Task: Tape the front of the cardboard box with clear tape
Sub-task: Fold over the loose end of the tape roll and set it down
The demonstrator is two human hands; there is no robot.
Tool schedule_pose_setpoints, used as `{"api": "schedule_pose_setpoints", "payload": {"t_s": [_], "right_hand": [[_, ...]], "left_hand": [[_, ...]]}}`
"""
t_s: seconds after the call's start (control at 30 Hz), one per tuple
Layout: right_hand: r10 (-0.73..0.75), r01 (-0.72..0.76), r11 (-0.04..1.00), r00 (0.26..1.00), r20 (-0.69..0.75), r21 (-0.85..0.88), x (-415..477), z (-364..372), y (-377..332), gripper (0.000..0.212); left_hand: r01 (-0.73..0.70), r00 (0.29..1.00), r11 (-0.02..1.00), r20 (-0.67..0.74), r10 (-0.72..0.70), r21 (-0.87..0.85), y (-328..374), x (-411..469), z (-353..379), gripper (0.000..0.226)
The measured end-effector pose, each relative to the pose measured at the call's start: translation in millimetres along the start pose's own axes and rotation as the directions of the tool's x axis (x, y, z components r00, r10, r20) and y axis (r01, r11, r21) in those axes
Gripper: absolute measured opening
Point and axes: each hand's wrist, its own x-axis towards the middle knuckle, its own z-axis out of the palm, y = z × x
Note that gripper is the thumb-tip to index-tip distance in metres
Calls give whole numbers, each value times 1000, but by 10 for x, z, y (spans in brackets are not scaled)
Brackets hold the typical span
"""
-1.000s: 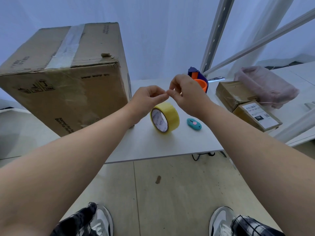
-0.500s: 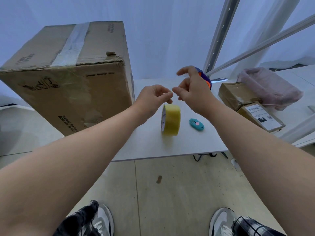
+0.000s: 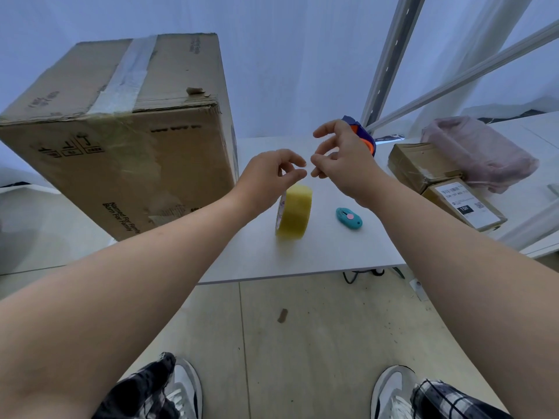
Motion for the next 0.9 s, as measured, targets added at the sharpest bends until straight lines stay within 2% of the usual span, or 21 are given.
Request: {"api": "schedule_pose_setpoints", "payload": {"t_s": [0.23,0.33,0.5,0.67,0.9], "right_hand": [[-28,30,997,999,24,-76,12,19,38,11],[-53,55,994,998,21,-97,7,38,64,14],[-116,121,977,993,35,-175,-6,57,81,18],[-107,141,964,982,154,-224,-30,78,106,27],[-30,68,958,990,140,-279,-23,98,124,25]], "left_hand": [[-12,1000,1000,-25,12,6,-8,6,10,13],[39,999,999,-21,-39,-27,-23,26,12,14],[161,987,957,34,-158,-241,-23,26,21,10],[197,980,931,31,-197,-308,-32,42,19,9],[174,984,938,6,-180,-300,-22,66,-14,12]]}}
